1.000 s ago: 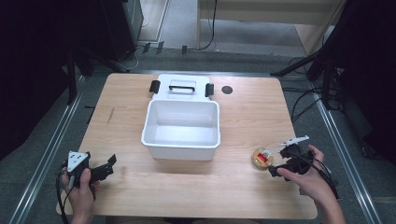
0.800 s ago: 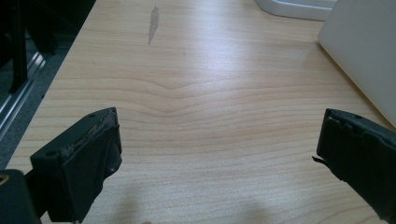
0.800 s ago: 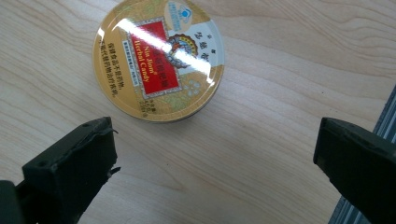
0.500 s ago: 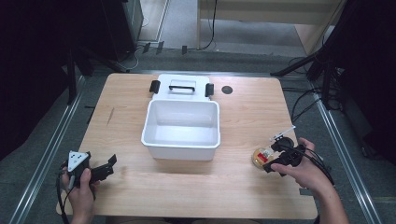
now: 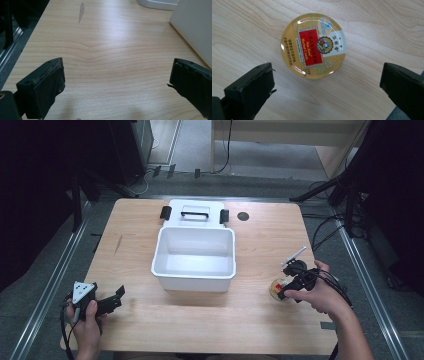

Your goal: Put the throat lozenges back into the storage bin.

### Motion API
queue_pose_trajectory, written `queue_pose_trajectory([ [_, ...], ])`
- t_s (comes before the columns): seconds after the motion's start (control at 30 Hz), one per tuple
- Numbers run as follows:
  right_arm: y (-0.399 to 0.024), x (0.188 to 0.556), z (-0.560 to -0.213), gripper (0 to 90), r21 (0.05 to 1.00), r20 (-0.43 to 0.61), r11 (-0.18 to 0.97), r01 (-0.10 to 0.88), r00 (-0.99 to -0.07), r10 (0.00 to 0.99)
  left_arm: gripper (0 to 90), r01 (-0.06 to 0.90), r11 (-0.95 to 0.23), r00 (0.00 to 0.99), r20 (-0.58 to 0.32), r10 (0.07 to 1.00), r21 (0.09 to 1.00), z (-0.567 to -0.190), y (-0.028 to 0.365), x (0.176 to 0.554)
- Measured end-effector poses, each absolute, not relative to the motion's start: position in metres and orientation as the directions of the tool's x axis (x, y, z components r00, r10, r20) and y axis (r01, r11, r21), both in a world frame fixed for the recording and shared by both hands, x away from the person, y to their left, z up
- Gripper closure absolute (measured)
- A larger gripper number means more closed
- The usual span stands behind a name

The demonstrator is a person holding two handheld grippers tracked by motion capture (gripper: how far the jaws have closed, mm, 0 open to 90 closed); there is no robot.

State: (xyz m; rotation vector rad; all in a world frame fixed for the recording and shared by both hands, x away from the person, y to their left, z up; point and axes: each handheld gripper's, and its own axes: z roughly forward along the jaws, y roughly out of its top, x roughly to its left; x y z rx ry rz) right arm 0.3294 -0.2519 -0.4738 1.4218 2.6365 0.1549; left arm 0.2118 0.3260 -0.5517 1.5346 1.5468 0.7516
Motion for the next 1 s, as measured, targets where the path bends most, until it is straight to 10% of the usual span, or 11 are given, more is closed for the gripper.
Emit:
queue_pose_trajectory([
  [1.0,-0.222,0.349,-0.501,13.4,0.072,-0.119,0.505,0.86,-0.495,0.861,0.2,0.508,0.083,0.073,-0.14,0.987,0.857,-0.552,0.326,0.212],
])
